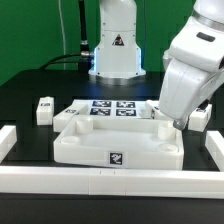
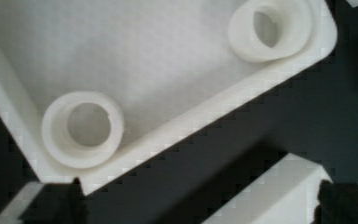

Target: Assemble desk

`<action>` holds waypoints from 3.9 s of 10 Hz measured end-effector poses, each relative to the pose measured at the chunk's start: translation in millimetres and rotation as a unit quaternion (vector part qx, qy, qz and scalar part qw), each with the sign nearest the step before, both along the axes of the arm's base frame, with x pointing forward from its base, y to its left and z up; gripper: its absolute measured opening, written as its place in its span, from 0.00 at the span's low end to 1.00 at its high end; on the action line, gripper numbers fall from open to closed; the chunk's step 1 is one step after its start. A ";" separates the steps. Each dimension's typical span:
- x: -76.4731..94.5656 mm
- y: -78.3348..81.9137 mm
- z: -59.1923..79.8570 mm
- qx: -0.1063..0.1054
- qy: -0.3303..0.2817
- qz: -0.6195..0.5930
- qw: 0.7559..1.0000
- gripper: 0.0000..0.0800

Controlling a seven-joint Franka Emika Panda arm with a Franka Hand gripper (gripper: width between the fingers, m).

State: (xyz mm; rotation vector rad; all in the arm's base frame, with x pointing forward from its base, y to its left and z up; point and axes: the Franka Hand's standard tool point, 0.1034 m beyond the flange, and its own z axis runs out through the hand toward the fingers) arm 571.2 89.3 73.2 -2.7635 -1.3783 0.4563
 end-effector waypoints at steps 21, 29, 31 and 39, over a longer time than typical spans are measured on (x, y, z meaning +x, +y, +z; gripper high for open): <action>-68.5 -85.5 -24.7 0.095 -0.077 0.184 0.975 0.81; -94.3 -90.0 -65.4 0.106 -0.083 0.199 0.971 0.81; -94.6 -90.5 -65.6 0.106 -0.082 0.198 0.971 0.80; -92.3 -90.6 -64.3 0.105 -0.086 0.198 0.971 0.08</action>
Offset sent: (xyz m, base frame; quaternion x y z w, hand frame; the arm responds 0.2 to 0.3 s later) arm 0.0000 0.0000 0.0000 0.0000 0.0000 0.0000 1.0000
